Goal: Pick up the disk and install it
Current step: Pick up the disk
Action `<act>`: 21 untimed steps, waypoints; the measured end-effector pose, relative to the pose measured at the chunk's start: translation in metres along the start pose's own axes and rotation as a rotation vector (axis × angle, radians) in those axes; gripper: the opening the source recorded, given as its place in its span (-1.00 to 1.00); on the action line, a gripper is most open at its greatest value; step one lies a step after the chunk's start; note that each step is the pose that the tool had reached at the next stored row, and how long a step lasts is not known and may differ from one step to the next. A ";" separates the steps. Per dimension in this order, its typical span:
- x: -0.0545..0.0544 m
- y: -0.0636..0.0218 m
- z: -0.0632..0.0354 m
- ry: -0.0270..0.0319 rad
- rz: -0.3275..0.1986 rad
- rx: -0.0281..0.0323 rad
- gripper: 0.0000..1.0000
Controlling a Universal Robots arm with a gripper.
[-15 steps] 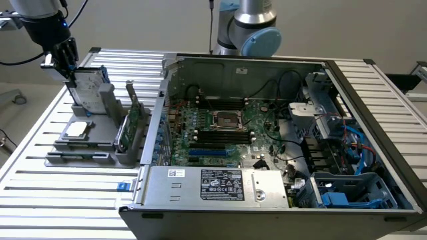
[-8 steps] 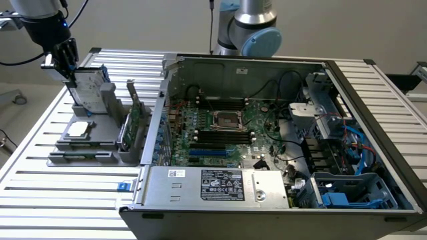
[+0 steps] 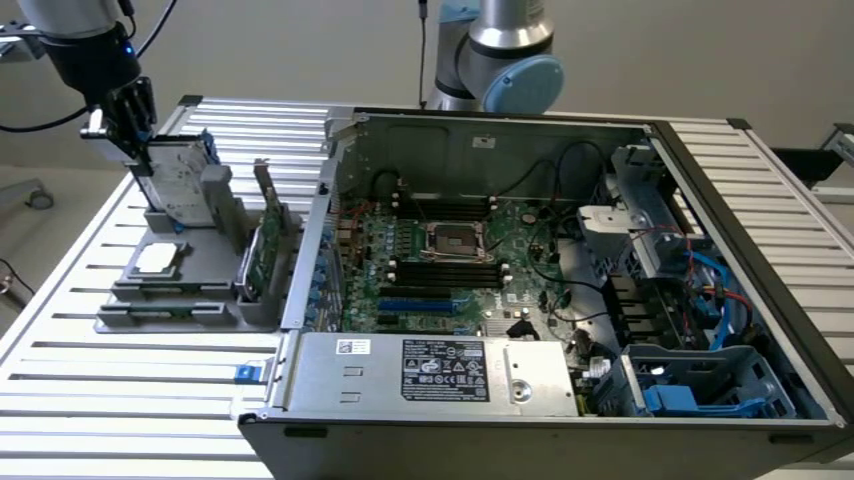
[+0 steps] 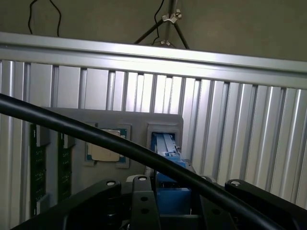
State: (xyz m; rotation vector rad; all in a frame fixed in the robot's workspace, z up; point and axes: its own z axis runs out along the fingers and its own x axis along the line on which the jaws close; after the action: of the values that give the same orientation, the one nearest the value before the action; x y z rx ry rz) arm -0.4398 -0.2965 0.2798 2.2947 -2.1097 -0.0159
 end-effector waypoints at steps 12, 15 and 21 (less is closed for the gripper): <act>0.001 0.0001 0.0000 -0.0002 0.003 0.0000 -0.34; 0.002 0.0001 0.0000 -0.0003 0.003 0.0000 -0.34; 0.002 0.0002 0.0000 -0.0004 0.003 -0.0001 -0.34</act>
State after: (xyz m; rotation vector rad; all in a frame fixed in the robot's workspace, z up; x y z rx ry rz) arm -0.4399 -0.2983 0.2798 2.2913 -2.1138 -0.0163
